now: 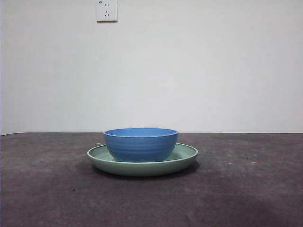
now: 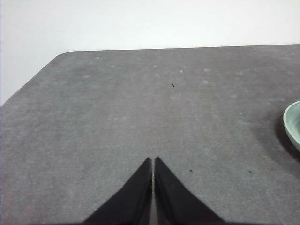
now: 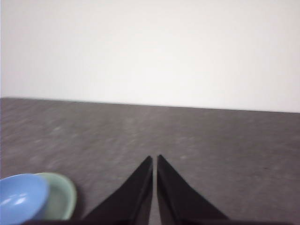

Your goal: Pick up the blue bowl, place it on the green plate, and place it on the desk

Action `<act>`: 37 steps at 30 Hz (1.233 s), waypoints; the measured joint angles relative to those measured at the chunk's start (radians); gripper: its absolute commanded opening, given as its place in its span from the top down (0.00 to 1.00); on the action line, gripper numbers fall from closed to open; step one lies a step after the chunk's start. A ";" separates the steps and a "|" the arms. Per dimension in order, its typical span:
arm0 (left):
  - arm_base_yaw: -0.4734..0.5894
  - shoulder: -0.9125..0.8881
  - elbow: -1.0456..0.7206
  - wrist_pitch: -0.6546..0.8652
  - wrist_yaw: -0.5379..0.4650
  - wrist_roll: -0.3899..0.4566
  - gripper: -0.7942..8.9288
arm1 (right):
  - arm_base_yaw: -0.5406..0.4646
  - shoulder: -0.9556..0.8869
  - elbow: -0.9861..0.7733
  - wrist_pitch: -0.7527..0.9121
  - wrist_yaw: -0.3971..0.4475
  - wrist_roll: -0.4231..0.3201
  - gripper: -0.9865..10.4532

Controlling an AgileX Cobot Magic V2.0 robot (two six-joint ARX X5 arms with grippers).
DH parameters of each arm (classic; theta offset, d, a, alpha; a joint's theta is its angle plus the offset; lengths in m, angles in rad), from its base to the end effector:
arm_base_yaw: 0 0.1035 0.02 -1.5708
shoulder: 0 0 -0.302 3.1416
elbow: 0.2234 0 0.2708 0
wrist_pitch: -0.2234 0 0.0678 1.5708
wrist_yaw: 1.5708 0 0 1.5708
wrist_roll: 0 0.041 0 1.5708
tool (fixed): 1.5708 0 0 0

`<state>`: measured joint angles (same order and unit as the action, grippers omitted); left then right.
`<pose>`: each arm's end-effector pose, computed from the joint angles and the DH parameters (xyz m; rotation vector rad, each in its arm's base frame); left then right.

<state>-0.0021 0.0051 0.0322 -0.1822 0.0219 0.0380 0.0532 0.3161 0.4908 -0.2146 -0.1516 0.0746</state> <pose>0.0878 -0.0011 0.1554 0.0364 0.1546 -0.0269 0.0904 0.0110 0.2980 0.0763 0.0475 0.2032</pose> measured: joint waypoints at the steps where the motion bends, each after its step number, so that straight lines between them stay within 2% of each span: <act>1: 0.000 0.000 0.000 0.000 0.000 0.000 0.91 | -0.015 -0.024 -0.034 0.023 0.000 0.000 0.91; 8: 0.000 0.000 0.000 0.000 0.000 0.000 0.91 | -0.098 -0.184 -0.248 0.133 0.001 0.000 0.91; 17: 0.000 0.000 0.000 0.000 0.000 0.000 0.91 | -0.102 -0.280 -0.426 0.151 0.048 0.000 0.91; 23: 0.000 0.000 0.000 0.000 0.000 0.000 0.91 | -0.102 -0.311 -0.475 0.142 0.047 0.008 0.91; 29: 0.000 0.000 0.000 0.000 0.000 0.000 0.91 | -0.102 -0.311 -0.475 0.050 0.048 0.008 0.91; 37: 0.000 0.000 0.000 0.000 0.000 0.000 0.91 | -0.102 -0.311 -0.474 0.051 0.048 0.011 0.91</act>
<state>-0.0021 0.0051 0.0322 -0.1822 0.0219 0.0380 -0.0490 0.0051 0.0166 -0.1638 -0.1040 0.0860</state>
